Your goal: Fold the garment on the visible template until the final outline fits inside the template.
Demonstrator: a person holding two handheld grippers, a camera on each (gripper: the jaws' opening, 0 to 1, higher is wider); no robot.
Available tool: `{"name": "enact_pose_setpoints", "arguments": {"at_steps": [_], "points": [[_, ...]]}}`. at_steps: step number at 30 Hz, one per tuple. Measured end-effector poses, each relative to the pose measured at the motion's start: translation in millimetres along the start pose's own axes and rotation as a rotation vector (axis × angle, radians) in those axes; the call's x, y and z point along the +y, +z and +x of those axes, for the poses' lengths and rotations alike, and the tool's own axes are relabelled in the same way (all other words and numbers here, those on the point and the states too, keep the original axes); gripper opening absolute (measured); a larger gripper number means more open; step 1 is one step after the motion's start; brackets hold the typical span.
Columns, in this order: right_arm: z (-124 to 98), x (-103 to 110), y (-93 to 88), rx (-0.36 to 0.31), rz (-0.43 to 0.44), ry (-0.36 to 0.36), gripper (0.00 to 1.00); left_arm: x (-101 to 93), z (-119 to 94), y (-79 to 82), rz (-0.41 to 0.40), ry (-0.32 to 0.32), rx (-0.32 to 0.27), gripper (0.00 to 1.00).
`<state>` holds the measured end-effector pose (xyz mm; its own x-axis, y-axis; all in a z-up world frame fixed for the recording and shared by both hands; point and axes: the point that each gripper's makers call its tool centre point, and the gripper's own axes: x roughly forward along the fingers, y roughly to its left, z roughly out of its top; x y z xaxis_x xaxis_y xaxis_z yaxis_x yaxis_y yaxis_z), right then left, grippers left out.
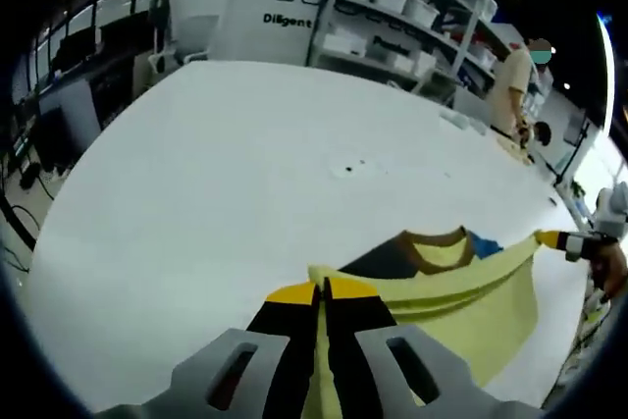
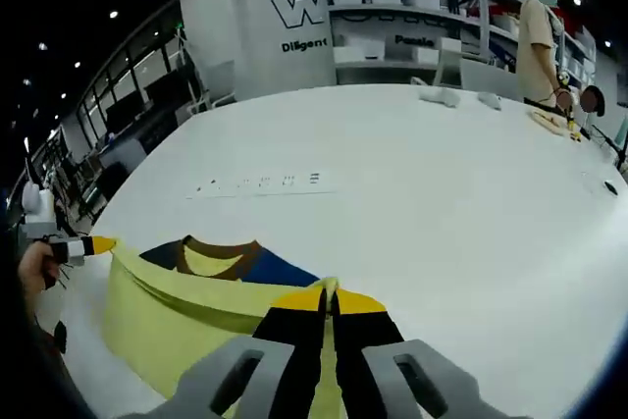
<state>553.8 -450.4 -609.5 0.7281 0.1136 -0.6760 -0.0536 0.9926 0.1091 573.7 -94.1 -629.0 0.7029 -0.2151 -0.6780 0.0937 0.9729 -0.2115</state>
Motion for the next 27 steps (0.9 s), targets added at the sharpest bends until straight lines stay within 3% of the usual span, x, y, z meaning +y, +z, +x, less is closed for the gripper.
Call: {"name": "enact_pose_setpoints", "arguments": {"at_steps": [12,17,19,21,25,27], "points": [[36.7,-10.5,-17.0,0.05,-0.082,-0.016,0.0,8.2,27.1,-10.4,0.022,0.021,0.015,0.0],[42.7,-12.7,-25.4,0.071,-0.113,0.012,0.0,10.5,33.1,-19.2,0.048,0.033,0.03,0.01],[44.0,-10.3,-36.2,0.131,-0.167,0.059,0.0,11.0,33.6,-24.2,0.053,0.041,0.03,0.01],[45.0,-8.7,-39.1,0.143,-0.196,0.084,0.0,9.6,33.2,-22.6,0.1,0.03,0.017,0.01],[40.1,-5.0,-33.9,0.113,-0.267,0.129,0.0,7.5,26.0,-21.9,0.209,-0.008,0.062,0.02],[34.2,-2.6,-32.9,0.107,-0.318,0.164,0.09,7.6,22.1,-13.9,0.283,-0.016,0.038,0.05]]}}
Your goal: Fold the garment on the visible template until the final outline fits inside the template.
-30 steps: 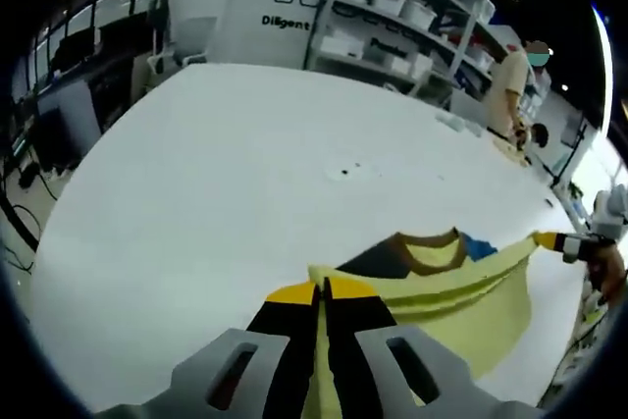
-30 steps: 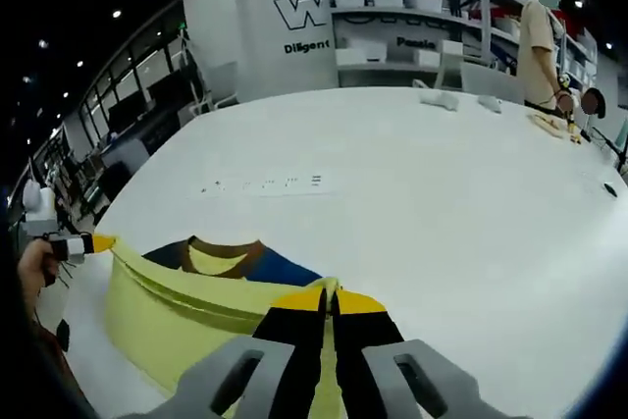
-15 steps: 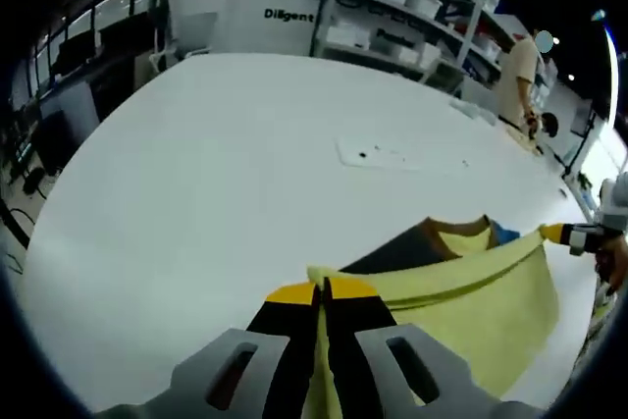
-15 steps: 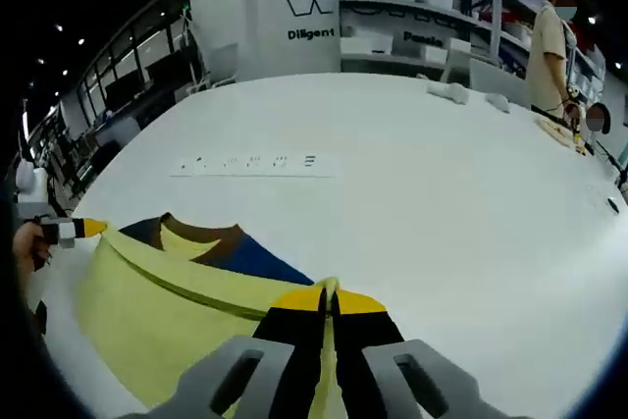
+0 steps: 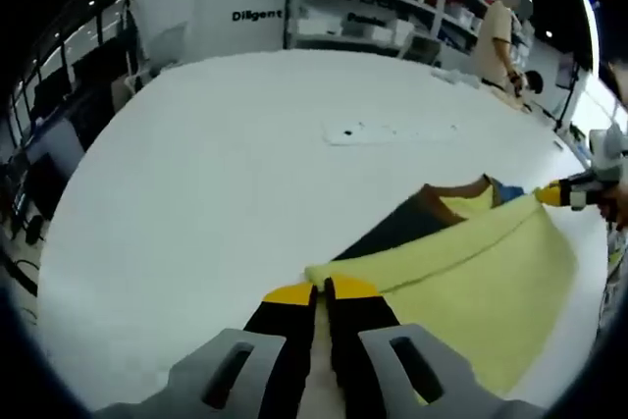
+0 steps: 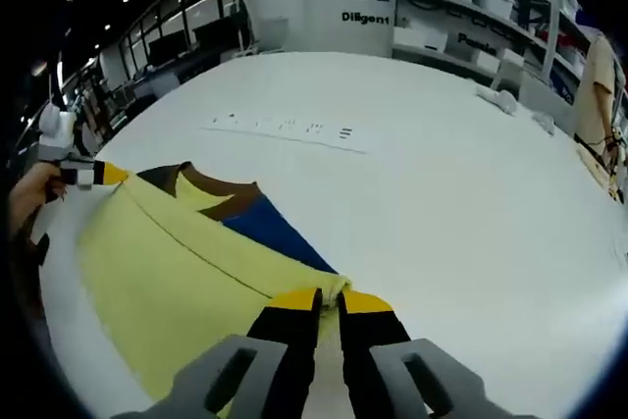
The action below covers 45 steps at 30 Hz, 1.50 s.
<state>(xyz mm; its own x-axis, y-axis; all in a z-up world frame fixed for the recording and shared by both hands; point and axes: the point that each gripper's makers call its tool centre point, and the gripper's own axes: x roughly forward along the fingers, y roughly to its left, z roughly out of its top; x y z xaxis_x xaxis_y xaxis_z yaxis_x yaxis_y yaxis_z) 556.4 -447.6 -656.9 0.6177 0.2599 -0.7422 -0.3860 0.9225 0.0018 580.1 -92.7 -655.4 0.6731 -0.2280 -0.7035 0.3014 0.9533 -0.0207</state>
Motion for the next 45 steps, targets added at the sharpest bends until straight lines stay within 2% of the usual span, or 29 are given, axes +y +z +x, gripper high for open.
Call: {"name": "enact_pose_setpoints", "arguments": {"at_steps": [1,3,6,7,9,10,12,13,14,15,16,17,20,22,24,26,28,29,30,32,36,40,41,43,45], "points": [[-2.6,0.5,1.1,-0.006,-0.025,0.002,0.16,3.6,-3.7,3.9,0.051,0.007,-0.008,0.08],[-8.0,3.3,2.4,-0.009,-0.101,0.019,0.31,3.0,-8.4,7.1,0.106,-0.03,-0.009,0.13],[-14.4,3.2,3.3,0.013,-0.275,0.011,0.39,-0.2,-14.1,12.1,0.189,-0.093,-0.03,0.2],[-15.0,3.3,3.4,0.016,-0.294,0.009,0.39,-0.4,-15.6,11.6,0.216,-0.104,-0.026,0.24],[-16.4,4.0,3.7,0.028,-0.361,0.01,0.37,0.5,-17.1,12.3,0.32,-0.121,-0.032,0.32],[-16.6,6.5,5.3,0.022,-0.391,0.019,0.37,1.1,-18.0,8.6,0.348,-0.124,-0.017,0.37],[-17.0,7.5,4.6,0.034,-0.419,0.026,0.39,3.0,-17.2,5.7,0.397,-0.114,-0.005,0.41],[-16.1,8.2,5.3,0.039,-0.463,0.027,0.41,10.1,-15.7,2.2,0.484,-0.076,0.017,0.42],[-16.0,7.9,4.5,0.049,-0.489,0.025,0.42,9.5,-15.0,-1.0,0.503,-0.086,0.03,0.42],[-15.0,7.6,4.8,0.055,-0.529,0.022,0.43,7.4,-14.3,-2.6,0.485,-0.101,0.031,0.41],[-14.4,7.7,3.2,0.068,-0.569,0.03,0.43,3.9,-13.5,-1.9,0.475,-0.132,0.019,0.41],[-12.9,6.2,1.8,0.08,-0.606,0.03,0.43,3.2,-12.7,-0.8,0.478,-0.135,0.012,0.4],[-7.9,3.8,-1.3,0.1,-0.698,0.032,0.42,-0.5,-8.2,3.4,0.58,-0.148,-0.008,0.39],[-3.7,4.3,-3.2,0.097,-0.714,0.039,0.39,-6.5,-2.2,0.2,0.634,-0.173,0.001,0.38],[-0.6,1.9,-3.2,0.099,-0.756,0.03,0.36,-8.8,2.4,-0.9,0.649,-0.177,-0.001,0.37],[0.9,1.0,-2.0,0.101,-0.834,0.032,0.32,-11.7,6.5,-1.1,0.679,-0.188,-0.004,0.34],[2.6,1.7,-1.4,0.102,-0.878,0.037,0.31,-13.9,8.4,5.9,0.692,-0.183,-0.031,0.35],[3.4,2.9,-2.7,0.107,-0.881,0.045,0.31,-13.0,9.8,9.2,0.742,-0.169,-0.042,0.36],[3.9,3.2,-2.9,0.109,-0.884,0.049,0.3,-19.3,9.9,7.4,0.753,-0.201,-0.044,0.33],[5.2,3.6,-3.2,0.114,-0.888,0.058,0.27,-24.3,11.3,2.5,0.749,-0.229,-0.021,0.23],[7.5,4.1,-3.5,0.127,-0.912,0.067,0.2,-29.4,12.2,1.4,0.773,-0.248,-0.019,0.14],[11.0,2.1,-1.7,0.134,-0.894,0.065,0.05,-25.8,15.0,2.7,0.778,-0.23,0.001,0.06],[11.3,3.0,-0.3,0.125,-0.866,0.069,0.0,-24.7,15.1,3.7,0.756,-0.226,0.004,0.04],[11.5,10.2,3.3,0.095,-0.76,0.108,0.0,-25.7,14.6,7.4,0.659,-0.24,-0.002,0.04],[10.7,6.8,5.9,0.094,-0.653,0.105,0.0,-18.4,15.3,17.0,0.604,-0.214,-0.034,0.04]]}}
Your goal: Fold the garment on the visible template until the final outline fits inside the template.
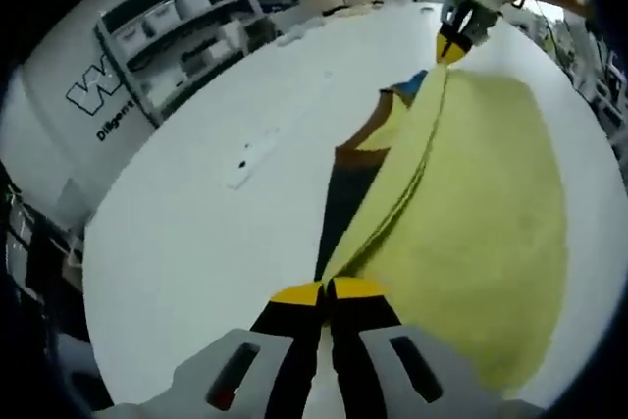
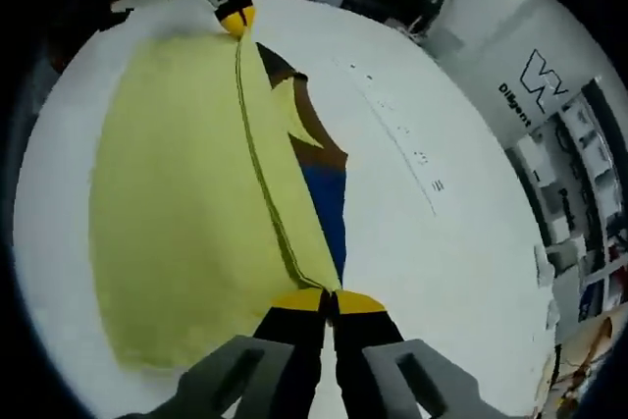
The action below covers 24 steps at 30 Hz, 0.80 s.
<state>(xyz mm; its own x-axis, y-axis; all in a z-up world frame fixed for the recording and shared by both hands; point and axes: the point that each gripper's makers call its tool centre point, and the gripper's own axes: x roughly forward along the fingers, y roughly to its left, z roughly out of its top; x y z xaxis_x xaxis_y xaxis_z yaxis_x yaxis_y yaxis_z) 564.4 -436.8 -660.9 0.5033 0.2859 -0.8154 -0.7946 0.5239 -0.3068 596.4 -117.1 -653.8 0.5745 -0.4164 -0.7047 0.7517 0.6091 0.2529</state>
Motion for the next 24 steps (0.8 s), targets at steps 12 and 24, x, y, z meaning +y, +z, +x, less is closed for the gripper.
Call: {"name": "enact_pose_setpoints", "arguments": {"at_steps": [12,24], "points": [[6.9,-15.1,1.2,-0.072,0.373,-0.065,0.0,9.7,6.7,-5.4,-0.319,0.08,0.013,0.07],[3.4,-23.5,0.3,-0.18,0.786,-0.087,0.34,19.7,-4.8,6.4,-0.561,0.131,-0.094,0.33]]}}
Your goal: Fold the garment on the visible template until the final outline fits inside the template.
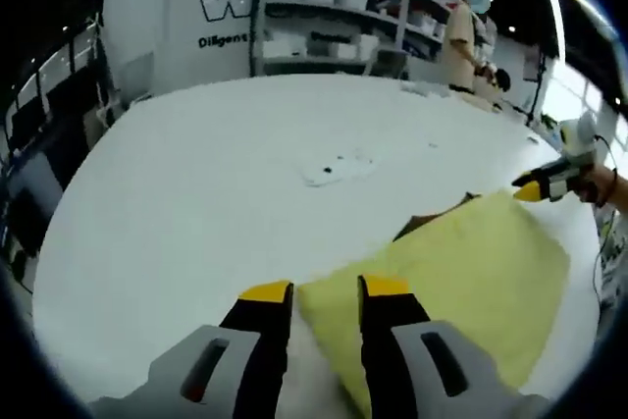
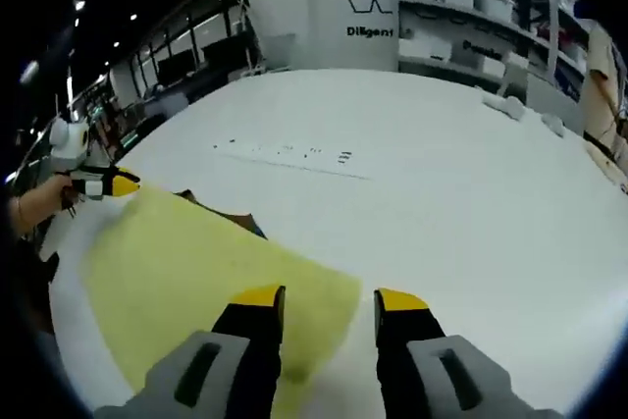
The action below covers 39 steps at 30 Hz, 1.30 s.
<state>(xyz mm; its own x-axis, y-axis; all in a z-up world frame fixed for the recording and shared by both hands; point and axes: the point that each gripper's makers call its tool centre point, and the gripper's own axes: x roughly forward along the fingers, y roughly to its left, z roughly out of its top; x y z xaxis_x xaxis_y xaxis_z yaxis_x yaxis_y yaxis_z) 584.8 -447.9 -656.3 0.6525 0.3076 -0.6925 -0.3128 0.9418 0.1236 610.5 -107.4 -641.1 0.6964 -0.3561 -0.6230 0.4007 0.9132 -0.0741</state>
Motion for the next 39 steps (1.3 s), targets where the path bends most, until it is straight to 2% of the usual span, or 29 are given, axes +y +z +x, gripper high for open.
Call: {"name": "enact_pose_setpoints", "arguments": {"at_steps": [2,4,12,16,24,28,31,34,39], "points": [[-2.0,4.5,-2.0,0.004,0.024,0.007,0.38,-4.6,-4.0,-1.4,-0.01,-0.005,0.012,0.37],[-3.1,10.5,-3.1,0.009,0.047,0.029,0.41,-12.8,-7.5,-3.2,-0.037,-0.037,0.012,0.41],[-22.1,39.7,-8.2,0.009,0.055,0.1,0.64,-27.2,-23.8,-9.8,-0.018,-0.098,0.026,0.53],[-37.1,52.9,-13.9,0.006,0.046,0.124,0.71,-37.0,-40.4,-9.4,-0.021,-0.131,0.0,0.62],[-59.0,74.8,-29.1,0.009,0.027,0.176,0.86,-57.1,-67.6,-15.6,0.037,-0.201,-0.034,0.86],[-69.6,84.9,-36.1,0.008,0.021,0.207,0.95,-65.0,-80.6,-19.9,0.056,-0.226,-0.042,0.92],[-76.4,91.4,-42.3,0.01,-0.001,0.222,0.97,-70.7,-89.2,-23.3,0.057,-0.242,-0.054,0.97],[-82.3,95.1,-51.6,0.017,-0.011,0.234,0.98,-80.0,-101.1,-27.8,0.036,-0.269,-0.091,0.95],[-90.8,99.6,-66.0,0.022,-0.031,0.25,0.96,-83.3,-112.2,-51.6,0.05,-0.274,-0.062,0.95]]}}
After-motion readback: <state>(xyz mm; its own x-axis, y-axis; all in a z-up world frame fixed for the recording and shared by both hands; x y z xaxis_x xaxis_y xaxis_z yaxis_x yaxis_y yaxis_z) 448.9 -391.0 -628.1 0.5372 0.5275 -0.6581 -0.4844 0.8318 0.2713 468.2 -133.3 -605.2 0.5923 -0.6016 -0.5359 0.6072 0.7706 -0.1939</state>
